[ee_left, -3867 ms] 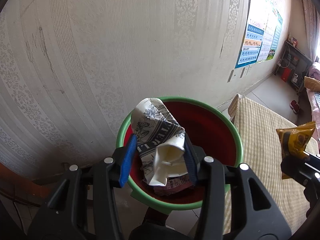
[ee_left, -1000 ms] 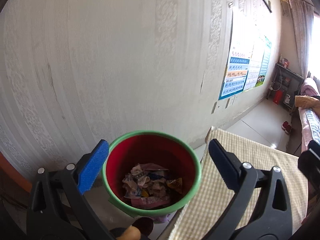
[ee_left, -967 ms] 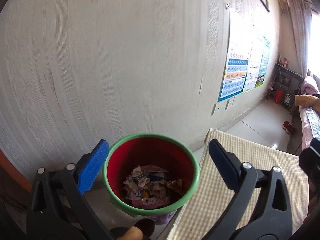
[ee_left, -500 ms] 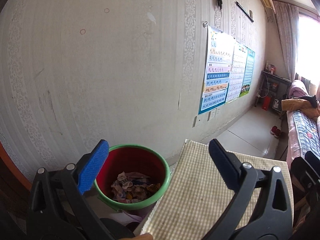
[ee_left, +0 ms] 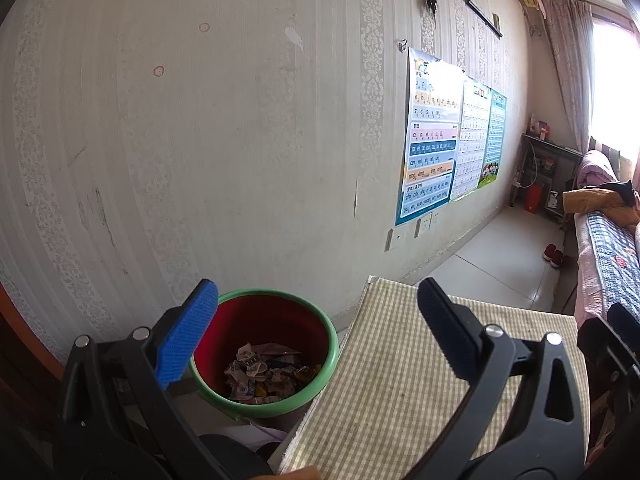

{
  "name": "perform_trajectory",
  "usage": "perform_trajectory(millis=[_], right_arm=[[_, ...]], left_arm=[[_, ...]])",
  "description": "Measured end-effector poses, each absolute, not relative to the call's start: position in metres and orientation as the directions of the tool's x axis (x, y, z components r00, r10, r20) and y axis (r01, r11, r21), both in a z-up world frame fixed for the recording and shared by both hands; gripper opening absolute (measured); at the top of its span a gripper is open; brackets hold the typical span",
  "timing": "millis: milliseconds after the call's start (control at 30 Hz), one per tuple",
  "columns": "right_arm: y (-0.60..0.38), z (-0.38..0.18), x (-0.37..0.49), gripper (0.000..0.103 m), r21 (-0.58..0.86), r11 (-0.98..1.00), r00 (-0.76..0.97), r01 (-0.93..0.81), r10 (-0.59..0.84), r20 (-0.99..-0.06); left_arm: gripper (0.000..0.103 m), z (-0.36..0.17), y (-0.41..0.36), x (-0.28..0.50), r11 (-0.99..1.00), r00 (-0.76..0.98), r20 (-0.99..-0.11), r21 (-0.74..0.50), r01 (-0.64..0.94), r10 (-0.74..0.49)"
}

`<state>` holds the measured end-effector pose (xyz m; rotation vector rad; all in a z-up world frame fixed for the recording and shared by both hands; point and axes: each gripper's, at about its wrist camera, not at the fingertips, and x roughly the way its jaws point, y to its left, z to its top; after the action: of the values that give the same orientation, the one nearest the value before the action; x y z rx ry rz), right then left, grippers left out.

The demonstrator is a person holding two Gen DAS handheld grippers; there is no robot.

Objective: Collect trash

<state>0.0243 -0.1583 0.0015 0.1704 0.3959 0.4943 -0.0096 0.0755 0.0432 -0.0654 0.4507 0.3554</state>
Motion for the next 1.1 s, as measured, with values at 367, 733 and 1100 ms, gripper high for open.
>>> perform_trajectory(millis=[367,733,1100], right_arm=[[-0.1574,-0.0028,0.0279,0.097,0.253,0.871,0.802,-0.422,0.488,-0.343],[-0.1560,-0.0052,0.0284,0.097,0.252,0.872,0.799,-0.419,0.486,-0.354],[-0.1557,-0.0066,0.0280,0.097,0.252,0.873,0.798,-0.418,0.486,-0.357]], left_arm=[[0.098,0.0402,0.0760,-0.0070,0.934,0.832,-0.444,0.033,-0.356,0.333],[0.098,0.0395,0.0739,-0.0060,0.934,0.830,-0.445,0.046,-0.354,0.337],[0.098,0.0382,0.0761,-0.0047,0.933,0.825,-0.452,0.052,-0.356,0.340]])
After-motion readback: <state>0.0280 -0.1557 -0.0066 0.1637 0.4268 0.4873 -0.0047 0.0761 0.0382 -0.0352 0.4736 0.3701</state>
